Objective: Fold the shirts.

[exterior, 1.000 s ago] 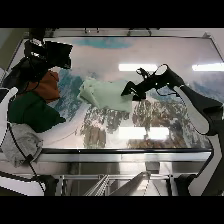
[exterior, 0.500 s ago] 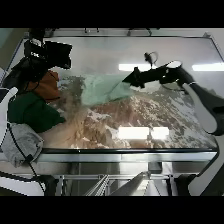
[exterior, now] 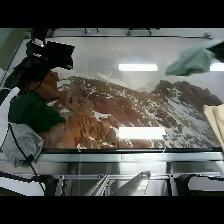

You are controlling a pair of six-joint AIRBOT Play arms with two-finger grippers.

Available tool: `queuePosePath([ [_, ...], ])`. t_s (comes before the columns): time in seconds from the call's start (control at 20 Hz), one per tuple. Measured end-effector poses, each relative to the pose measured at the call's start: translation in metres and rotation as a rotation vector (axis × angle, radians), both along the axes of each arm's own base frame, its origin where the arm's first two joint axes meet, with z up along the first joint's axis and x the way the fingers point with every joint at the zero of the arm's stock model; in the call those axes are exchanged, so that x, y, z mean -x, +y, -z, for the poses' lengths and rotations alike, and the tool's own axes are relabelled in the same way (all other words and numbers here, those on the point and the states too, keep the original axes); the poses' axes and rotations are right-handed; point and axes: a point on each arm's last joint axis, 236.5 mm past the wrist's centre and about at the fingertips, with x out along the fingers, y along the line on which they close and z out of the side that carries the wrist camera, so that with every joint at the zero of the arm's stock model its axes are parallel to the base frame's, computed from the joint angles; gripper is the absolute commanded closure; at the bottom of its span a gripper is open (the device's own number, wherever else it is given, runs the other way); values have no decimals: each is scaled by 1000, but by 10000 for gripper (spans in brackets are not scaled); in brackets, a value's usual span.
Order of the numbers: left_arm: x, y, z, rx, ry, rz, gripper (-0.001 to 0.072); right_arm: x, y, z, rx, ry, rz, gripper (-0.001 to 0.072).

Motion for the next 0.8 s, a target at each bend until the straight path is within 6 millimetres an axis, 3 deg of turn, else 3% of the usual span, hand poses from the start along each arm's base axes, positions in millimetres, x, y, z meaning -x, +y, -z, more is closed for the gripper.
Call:
queuePosePath([
  [0.15,9,-15,1,0,-18,33,703,70,-78,-10,160,140,215,688],
  [0.25,17,-28,2,-1,-30,61,703,117,-115,-14,239,229,335,687],
  [0.35,24,-38,2,2,-42,84,703,166,-143,-4,282,362,423,687],
  [0.6,35,-52,2,6,-58,118,703,273,-170,64,275,753,497,686],
  [0.8,37,-55,2,8,-63,123,703,333,-184,114,335,984,489,686],
])
